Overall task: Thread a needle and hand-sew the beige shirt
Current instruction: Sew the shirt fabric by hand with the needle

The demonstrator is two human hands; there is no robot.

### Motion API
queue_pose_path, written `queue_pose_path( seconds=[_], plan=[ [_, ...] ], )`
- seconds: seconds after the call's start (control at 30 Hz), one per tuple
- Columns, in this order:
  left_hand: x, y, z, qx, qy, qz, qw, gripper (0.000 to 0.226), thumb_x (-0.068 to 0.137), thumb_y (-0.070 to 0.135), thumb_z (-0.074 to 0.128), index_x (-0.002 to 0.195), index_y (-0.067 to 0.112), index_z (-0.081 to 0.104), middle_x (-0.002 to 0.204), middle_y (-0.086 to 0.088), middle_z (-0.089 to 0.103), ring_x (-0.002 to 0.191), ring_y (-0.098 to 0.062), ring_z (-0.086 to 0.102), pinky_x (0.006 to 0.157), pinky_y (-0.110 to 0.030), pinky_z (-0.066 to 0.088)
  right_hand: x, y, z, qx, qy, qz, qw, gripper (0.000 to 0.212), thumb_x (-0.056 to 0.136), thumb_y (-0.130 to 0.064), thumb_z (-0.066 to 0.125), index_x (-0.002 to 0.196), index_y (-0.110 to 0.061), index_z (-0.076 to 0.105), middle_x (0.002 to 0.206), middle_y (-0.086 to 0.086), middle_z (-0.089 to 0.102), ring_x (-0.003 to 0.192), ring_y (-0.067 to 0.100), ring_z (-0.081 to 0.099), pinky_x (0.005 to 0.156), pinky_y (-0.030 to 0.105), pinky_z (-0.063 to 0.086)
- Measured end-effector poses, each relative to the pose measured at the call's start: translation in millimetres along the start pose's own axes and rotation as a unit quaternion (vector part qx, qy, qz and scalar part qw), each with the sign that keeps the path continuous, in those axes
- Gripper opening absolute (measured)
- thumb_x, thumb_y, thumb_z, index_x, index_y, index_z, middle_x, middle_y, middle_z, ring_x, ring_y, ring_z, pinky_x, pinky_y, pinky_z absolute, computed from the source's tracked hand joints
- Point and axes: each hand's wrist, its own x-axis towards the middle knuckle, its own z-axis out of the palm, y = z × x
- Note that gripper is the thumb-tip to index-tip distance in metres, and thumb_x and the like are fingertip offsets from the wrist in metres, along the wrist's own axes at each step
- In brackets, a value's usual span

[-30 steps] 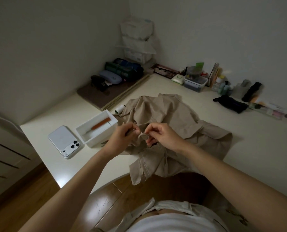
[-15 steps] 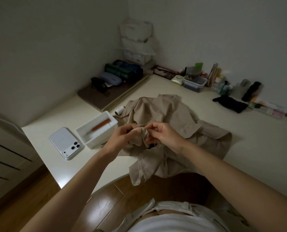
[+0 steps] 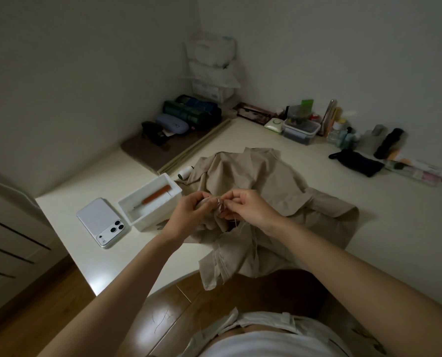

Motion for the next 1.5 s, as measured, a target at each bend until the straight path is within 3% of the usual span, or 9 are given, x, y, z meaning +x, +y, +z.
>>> queue_pose_path(
  seconds=[0.23, 0.4, 0.67, 0.73, 0.9, 1.03, 1.17, 1.33, 1.5],
  plan=[
    [6.7, -2.0, 6.4, 0.046, 0.04, 0.01, 0.998, 0.019, 0.097, 0.018, 0.052, 0.096, 0.003, 0.065, 0.073, -0.004, 0.065, 0.057, 0.0, 0.06, 0.058, -0.016, 0.05, 4.3, -0.8, 4.3, -0.081, 0.011, -0.018, 0.996, 0.017, 0.099, -0.01, 0.045, 0.113, -0.006, 0.053, 0.094, 0.011, 0.066, 0.082, 0.016, 0.067, 0.07, 0.022, 0.056],
    [12.3, 0.7, 7.4, 0.041, 0.043, 0.013, 0.998, 0.021, 0.097, 0.017, 0.051, 0.099, 0.001, 0.064, 0.072, -0.001, 0.062, 0.056, 0.003, 0.058, 0.056, -0.011, 0.046, 1.5, -3.1, 6.3, -0.113, 0.01, -0.043, 0.993, 0.024, 0.102, -0.024, 0.039, 0.121, -0.011, 0.047, 0.089, 0.0, 0.061, 0.082, 0.018, 0.066, 0.07, 0.027, 0.055],
    [20.2, 5.9, 12.6, 0.027, 0.019, -0.004, 0.999, 0.024, 0.098, 0.02, 0.05, 0.098, 0.0, 0.063, 0.074, -0.005, 0.064, 0.056, 0.001, 0.059, 0.055, -0.013, 0.047, 7.4, -5.5, 3.5, -0.236, 0.078, -0.112, 0.962, 0.023, 0.102, -0.024, 0.038, 0.118, -0.017, 0.052, 0.103, 0.007, 0.067, 0.093, 0.018, 0.064, 0.082, 0.044, 0.054],
    [21.2, 8.1, 9.9, 0.009, 0.022, -0.015, 1.0, 0.024, 0.098, 0.019, 0.049, 0.1, 0.0, 0.064, 0.077, -0.006, 0.066, 0.061, -0.003, 0.062, 0.057, -0.014, 0.049, 7.1, -4.7, -0.7, -0.243, 0.092, -0.122, 0.958, 0.024, 0.102, -0.018, 0.037, 0.122, -0.016, 0.05, 0.103, 0.008, 0.065, 0.093, 0.019, 0.064, 0.082, 0.04, 0.055],
    [22.1, 7.4, 2.0, 0.006, 0.024, -0.041, 0.999, 0.025, 0.098, 0.023, 0.048, 0.104, 0.004, 0.064, 0.094, -0.016, 0.066, 0.084, -0.02, 0.062, 0.071, -0.024, 0.053, 3.5, -3.2, -8.5, -0.33, 0.123, -0.244, 0.904, 0.03, 0.09, -0.005, 0.058, 0.118, -0.016, 0.055, 0.12, 0.0, 0.048, 0.113, 0.004, 0.044, 0.087, 0.003, 0.039],
    [22.6, 7.0, -2.6, -0.001, 0.005, -0.047, 0.999, 0.024, 0.098, 0.022, 0.05, 0.1, 0.005, 0.066, 0.1, -0.024, 0.065, 0.094, -0.039, 0.061, 0.088, -0.047, 0.051, 5.1, -4.6, -5.2, -0.395, 0.102, -0.313, 0.857, 0.024, 0.081, -0.003, 0.068, 0.102, -0.015, 0.064, 0.109, -0.001, 0.054, 0.106, 0.008, 0.048, 0.091, 0.007, 0.038],
    [23.9, 7.9, -3.9, -0.005, -0.02, -0.06, 0.998, 0.024, 0.098, 0.022, 0.05, 0.099, 0.007, 0.068, 0.105, -0.027, 0.064, 0.104, -0.045, 0.057, 0.095, -0.056, 0.046, 10.9, -7.1, -2.2, -0.363, 0.129, -0.325, 0.864, 0.011, 0.078, -0.011, 0.074, 0.087, -0.012, 0.068, 0.093, -0.001, 0.059, 0.093, 0.014, 0.055, 0.083, 0.025, 0.049],
    [25.8, 6.1, -8.5, -0.015, -0.026, -0.054, 0.998, 0.026, 0.097, 0.023, 0.052, 0.103, 0.001, 0.065, 0.105, -0.029, 0.062, 0.095, -0.039, 0.06, 0.091, -0.052, 0.048, 12.6, -12.2, -2.1, -0.294, 0.122, -0.33, 0.889, 0.008, 0.079, -0.011, 0.074, 0.086, -0.008, 0.071, 0.091, -0.003, 0.064, 0.091, 0.011, 0.059, 0.085, 0.023, 0.049],
    [33.3, -1.9, -7.1, 0.032, 0.034, -0.039, 0.998, 0.02, 0.097, 0.024, 0.051, 0.096, 0.007, 0.062, 0.087, -0.013, 0.06, 0.078, -0.02, 0.056, 0.065, -0.024, 0.049, 5.2, -19.0, 7.7, -0.128, 0.066, -0.256, 0.956, 0.01, 0.091, -0.009, 0.059, 0.092, 0.0, 0.061, 0.09, 0.003, 0.069, 0.091, 0.007, 0.066, 0.086, 0.021, 0.052]
  ],
)
